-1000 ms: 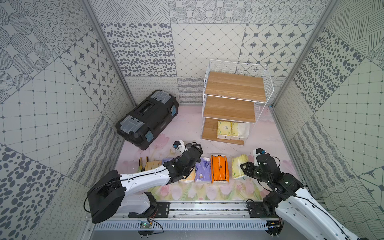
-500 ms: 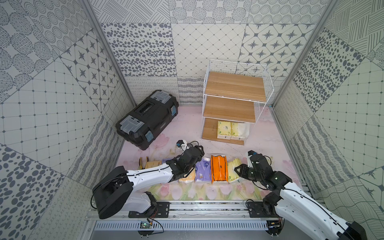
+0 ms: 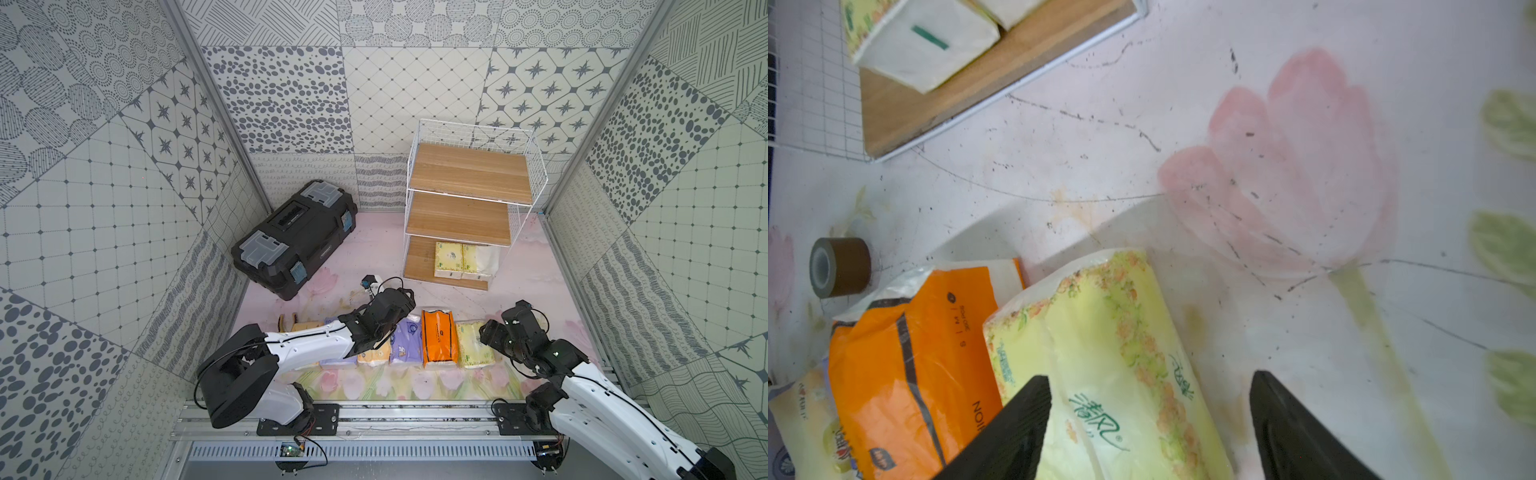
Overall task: Remove the tissue boxes from the shelf
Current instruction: Adjust the box of tissues at the center of the board.
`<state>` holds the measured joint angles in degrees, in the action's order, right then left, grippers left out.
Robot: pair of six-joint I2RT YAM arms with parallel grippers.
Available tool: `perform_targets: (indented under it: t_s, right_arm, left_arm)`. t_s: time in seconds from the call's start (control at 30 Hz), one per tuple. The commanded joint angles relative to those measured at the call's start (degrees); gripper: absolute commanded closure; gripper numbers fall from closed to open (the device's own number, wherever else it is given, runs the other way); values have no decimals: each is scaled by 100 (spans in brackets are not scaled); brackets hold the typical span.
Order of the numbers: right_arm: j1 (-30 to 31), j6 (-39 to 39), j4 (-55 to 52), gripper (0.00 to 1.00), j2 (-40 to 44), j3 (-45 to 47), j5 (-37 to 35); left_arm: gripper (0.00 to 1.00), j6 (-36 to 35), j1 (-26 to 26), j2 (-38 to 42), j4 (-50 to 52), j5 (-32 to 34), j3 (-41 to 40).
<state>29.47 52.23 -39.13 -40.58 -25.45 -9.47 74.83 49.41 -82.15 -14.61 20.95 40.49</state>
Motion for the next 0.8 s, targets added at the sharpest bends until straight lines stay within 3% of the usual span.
perform_targets:
  t_s: [0.0, 0.17, 0.33, 0.43, 0.57, 0.77]
  right_arm:
    - [-29, 104, -253, 22, -10, -167, -269]
    - [-46, 53, 32, 25, -338, -30, 374]
    - [-56, -40, 1248, 30, -468, 350, 1692]
    - [-103, 17, 1364, 30, -560, 373, 1904]
    - [-214, -11, 1353, 30, -531, 382, 1873]
    - [-233, 199, 769, 23, -191, 133, 409]
  left_arm:
    - [42, -328, -19, -265, -256, -324, 214]
    - [42, -525, -23, -702, -530, -621, 433]
    - [42, -767, -14, -1156, -730, -828, 716]
    - [42, -849, -10, -1356, -846, -839, 837]
    - [42, -1030, -10, -1624, -998, -730, 1022]
    - [42, -1445, -10, -2209, -1370, -433, 1524]
